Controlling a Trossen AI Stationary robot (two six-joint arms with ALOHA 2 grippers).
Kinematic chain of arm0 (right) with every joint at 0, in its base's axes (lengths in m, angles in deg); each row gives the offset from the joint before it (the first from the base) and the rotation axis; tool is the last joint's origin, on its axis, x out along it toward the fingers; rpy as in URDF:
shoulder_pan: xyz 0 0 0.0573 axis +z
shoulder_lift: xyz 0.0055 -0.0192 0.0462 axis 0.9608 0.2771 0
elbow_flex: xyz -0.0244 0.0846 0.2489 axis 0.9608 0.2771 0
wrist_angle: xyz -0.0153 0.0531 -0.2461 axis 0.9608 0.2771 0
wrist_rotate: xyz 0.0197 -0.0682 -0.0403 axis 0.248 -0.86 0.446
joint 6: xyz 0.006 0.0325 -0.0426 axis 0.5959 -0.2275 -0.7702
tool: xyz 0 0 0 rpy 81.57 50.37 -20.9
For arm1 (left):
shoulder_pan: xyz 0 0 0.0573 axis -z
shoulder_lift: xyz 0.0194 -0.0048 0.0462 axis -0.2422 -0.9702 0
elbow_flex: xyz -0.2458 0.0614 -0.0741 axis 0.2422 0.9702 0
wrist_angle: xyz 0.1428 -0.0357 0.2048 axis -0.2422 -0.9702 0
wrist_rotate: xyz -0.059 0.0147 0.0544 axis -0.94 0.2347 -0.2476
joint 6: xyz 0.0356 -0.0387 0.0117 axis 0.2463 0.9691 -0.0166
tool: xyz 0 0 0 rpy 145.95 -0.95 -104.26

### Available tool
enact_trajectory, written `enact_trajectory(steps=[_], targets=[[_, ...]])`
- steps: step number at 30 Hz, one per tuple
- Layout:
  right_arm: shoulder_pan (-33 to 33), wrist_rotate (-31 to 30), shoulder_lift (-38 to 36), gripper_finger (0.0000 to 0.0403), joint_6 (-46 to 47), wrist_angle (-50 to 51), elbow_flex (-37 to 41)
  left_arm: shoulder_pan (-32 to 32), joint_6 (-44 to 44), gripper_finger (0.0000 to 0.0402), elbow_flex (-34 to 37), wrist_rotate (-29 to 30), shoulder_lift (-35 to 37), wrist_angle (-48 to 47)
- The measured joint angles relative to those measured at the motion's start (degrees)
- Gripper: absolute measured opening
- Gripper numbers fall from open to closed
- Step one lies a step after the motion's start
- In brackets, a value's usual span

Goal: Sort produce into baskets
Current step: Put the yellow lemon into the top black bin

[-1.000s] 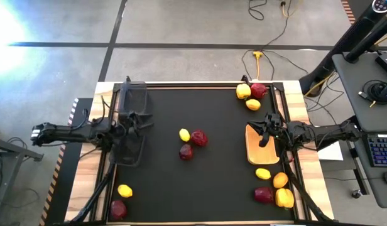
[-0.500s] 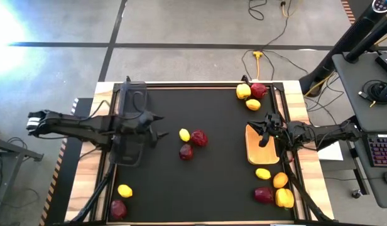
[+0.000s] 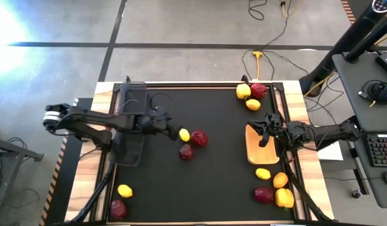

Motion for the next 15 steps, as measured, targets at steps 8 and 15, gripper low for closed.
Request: enact_trajectory(steps=[8, 15], targets=[[0.0, 0.0, 0.0, 0.0013, 0.0, 0.0, 0.0, -2.9, 19.5, 0.0378, -8.2, 0.0, -13.7, -6.7], [0.0, 0.0, 0.0, 0.0013, 0.0, 0.0, 0.0, -2.7, 31.0, 0.0378, -18.9, -6.0, -26.9, -17.3]])
